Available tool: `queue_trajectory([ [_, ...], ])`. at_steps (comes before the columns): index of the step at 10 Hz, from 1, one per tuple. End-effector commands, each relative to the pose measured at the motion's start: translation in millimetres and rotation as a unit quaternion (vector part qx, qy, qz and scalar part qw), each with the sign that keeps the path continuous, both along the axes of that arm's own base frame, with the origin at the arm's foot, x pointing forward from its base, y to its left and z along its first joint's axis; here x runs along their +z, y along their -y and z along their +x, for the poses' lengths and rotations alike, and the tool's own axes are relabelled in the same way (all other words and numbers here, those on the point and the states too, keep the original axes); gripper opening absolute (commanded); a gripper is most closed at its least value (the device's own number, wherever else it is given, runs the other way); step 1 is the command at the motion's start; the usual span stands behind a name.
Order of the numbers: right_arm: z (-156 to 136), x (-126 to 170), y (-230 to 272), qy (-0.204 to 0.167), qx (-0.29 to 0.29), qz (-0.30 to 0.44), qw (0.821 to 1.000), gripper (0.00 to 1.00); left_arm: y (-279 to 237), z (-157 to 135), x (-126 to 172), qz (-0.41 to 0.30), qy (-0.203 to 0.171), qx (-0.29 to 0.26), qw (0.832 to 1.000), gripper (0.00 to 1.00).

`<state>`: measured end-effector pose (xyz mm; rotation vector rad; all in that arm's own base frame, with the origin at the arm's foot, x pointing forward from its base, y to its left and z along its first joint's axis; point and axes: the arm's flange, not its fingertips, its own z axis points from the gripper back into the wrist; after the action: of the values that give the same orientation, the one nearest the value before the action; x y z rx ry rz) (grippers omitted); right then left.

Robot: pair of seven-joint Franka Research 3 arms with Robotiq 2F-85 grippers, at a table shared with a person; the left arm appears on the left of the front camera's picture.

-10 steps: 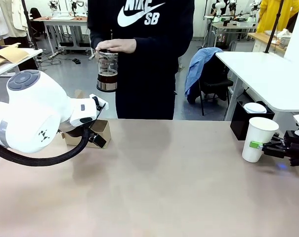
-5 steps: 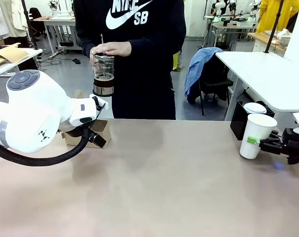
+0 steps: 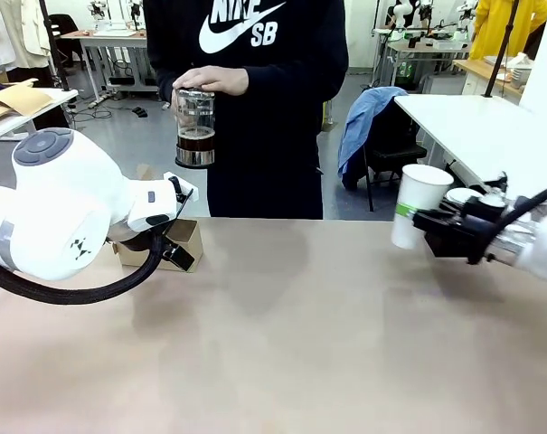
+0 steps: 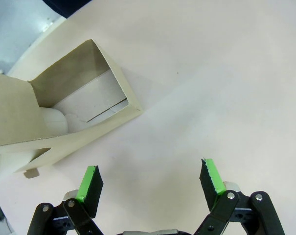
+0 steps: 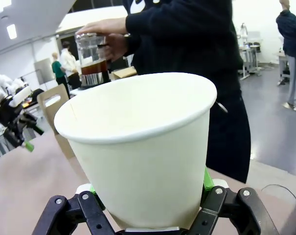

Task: Pour a drink into a cup and package it in a carrier.
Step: Pick up the 600 ml Paper Cup and place it in the middle top area of the table.

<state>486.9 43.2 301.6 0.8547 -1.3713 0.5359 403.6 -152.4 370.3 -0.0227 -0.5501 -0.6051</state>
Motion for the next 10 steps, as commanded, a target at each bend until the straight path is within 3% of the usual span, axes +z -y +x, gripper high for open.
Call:
queue_trajectory([
  [1,20,13,-37,0.005,-0.024,-0.008,1.000,0.81,-1,0,0,-0.001,0.000,0.000,1.000,1.00],
  [5,56,5,-109,0.037,-0.039,-0.027,0.998,0.81,-1,0,0,-0.001,0.000,0.000,1.000,1.00],
  [10,88,-34,-154,0.041,-0.018,-0.037,0.998,0.81,-1,0,0,-0.001,0.000,0.000,1.000,1.00],
])
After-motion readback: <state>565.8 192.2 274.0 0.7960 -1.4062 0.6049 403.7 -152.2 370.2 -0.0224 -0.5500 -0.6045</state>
